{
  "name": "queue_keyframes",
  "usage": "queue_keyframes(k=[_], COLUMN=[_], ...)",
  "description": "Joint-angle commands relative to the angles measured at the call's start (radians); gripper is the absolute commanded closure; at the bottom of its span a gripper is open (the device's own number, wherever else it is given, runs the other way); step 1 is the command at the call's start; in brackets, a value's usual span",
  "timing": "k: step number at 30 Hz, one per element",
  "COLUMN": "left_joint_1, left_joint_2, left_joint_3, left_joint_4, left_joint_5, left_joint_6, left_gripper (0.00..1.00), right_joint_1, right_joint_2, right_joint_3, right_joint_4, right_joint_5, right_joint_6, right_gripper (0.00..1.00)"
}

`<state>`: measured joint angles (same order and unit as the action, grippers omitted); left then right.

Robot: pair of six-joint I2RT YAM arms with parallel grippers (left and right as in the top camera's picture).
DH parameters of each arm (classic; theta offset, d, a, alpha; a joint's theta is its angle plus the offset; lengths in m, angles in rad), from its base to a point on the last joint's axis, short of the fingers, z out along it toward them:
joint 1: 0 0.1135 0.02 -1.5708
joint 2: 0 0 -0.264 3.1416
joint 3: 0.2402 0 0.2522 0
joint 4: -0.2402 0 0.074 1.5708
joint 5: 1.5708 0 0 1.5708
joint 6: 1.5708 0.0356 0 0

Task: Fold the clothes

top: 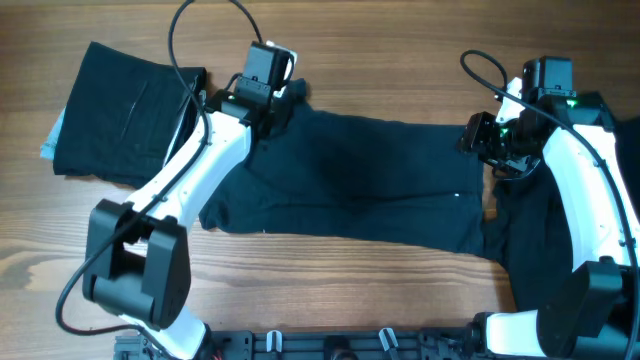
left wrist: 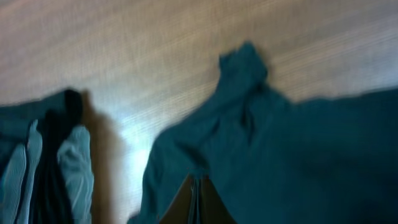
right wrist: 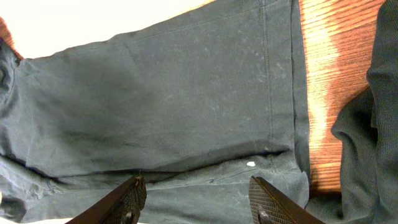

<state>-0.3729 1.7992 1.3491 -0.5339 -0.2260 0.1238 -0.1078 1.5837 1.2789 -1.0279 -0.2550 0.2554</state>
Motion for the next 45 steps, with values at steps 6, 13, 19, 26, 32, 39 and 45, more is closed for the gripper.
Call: queue_keyframes(k=[6,13,19,26,32,39,45], left_joint_1=[0.004,0.004,0.005,0.008,0.008,0.014,0.019], left_joint_2=[0.088,0.245,0.288,0.318,0.323,0.302,0.199], left_joint_3=[0.01,0.01,0.01,0.01,0.01,0.025,0.036], left_joint_4=[0.138,0.327,0.435,0.469,0.433,0.452,0.415], left_joint_5=[0.244,0.215,0.153,0.121,0.124,0.08,-0.202], left_joint_6=[0.03,0.056,0.057,0.079,0.079,0.071,0.053], left_gripper=[0.51,0.49,0.45,0.43,0.51,0.96,0.96], right_joint_1=[-0.001,-0.001,-0.001,-0.001,-0.001,-0.001,-0.001], right_joint_2=[-0.009,-0.009,-0.009,-0.009,-0.009,-0.009,-0.009], right_joint_3=[0.009,0.009,0.008,0.008,0.008,0.008,0.008], right_joint_4=[0.025,0.021,0.02,0.018,0.019,0.016,0.014], right_joint_5=[-0.016,-0.016,-0.016,-0.016,-0.016,-0.016,-0.016], right_joint_6=[-0.017,-0.017,-0.016,-0.016,-0.016,-0.017,-0.018], right_gripper=[0.41,0.41,0.41,0.41,0.41,0.41,0.41])
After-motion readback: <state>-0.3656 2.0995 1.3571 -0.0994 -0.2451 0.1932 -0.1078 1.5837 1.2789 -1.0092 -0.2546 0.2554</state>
